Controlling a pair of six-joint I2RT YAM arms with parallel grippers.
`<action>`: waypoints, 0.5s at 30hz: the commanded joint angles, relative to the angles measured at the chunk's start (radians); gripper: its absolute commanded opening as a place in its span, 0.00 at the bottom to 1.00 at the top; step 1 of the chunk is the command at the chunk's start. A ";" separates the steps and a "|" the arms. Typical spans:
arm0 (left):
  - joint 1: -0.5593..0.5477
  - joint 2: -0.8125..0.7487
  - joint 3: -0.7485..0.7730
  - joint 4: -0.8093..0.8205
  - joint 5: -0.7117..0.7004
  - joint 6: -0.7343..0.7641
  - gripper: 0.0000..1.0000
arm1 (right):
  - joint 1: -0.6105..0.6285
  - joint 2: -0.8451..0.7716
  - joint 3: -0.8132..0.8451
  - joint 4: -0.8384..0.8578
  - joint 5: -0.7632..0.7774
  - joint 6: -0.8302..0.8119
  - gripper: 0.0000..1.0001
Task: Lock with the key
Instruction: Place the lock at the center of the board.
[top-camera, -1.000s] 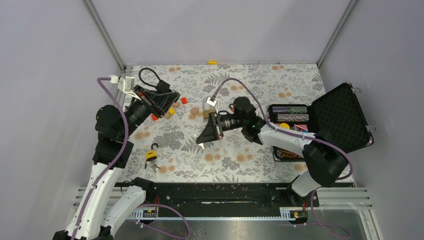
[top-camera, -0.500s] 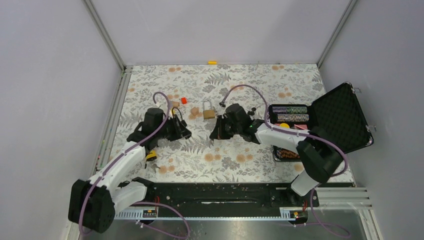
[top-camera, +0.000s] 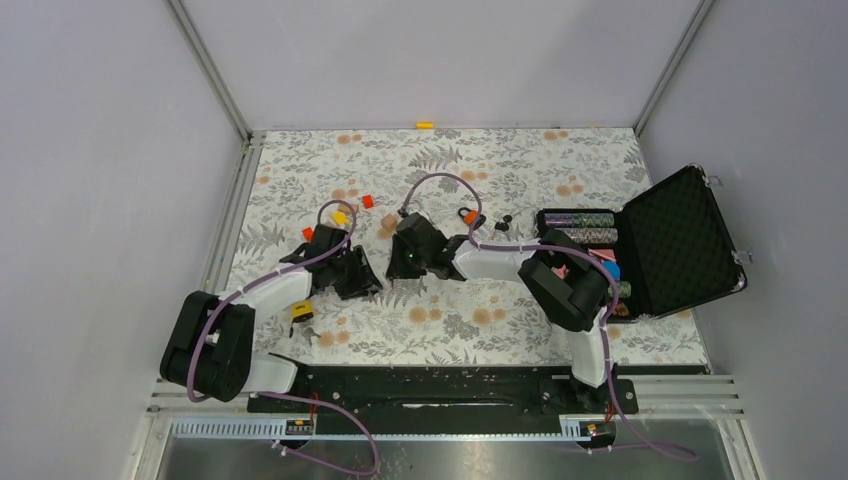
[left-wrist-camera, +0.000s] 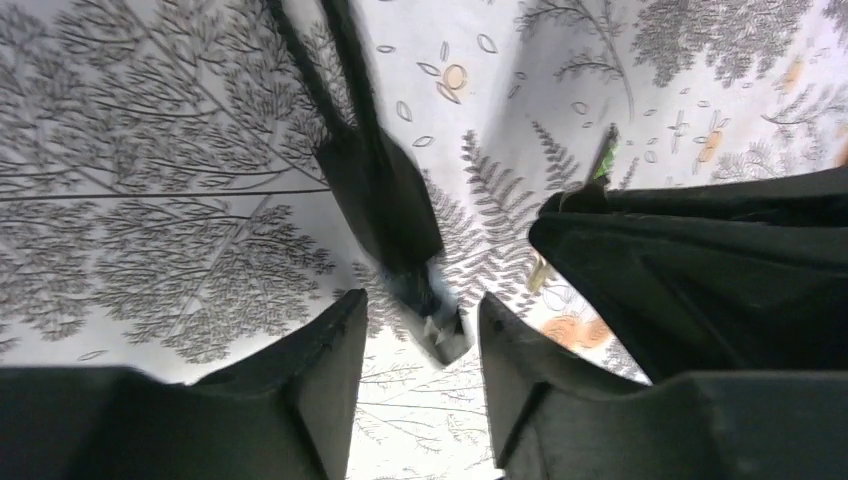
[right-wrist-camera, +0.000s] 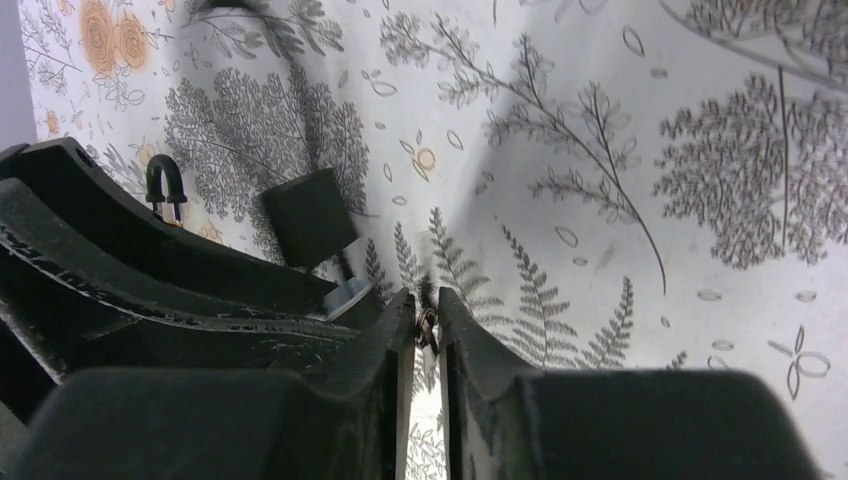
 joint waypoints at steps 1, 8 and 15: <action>0.008 -0.023 0.060 -0.030 -0.133 -0.021 0.52 | 0.005 0.028 0.084 -0.050 0.060 -0.008 0.26; 0.011 -0.146 0.103 -0.174 -0.272 -0.028 0.69 | 0.004 -0.050 0.073 -0.079 0.036 -0.061 0.53; 0.027 -0.314 0.093 -0.393 -0.564 -0.078 0.94 | -0.007 -0.211 -0.025 -0.169 0.150 -0.078 0.60</action>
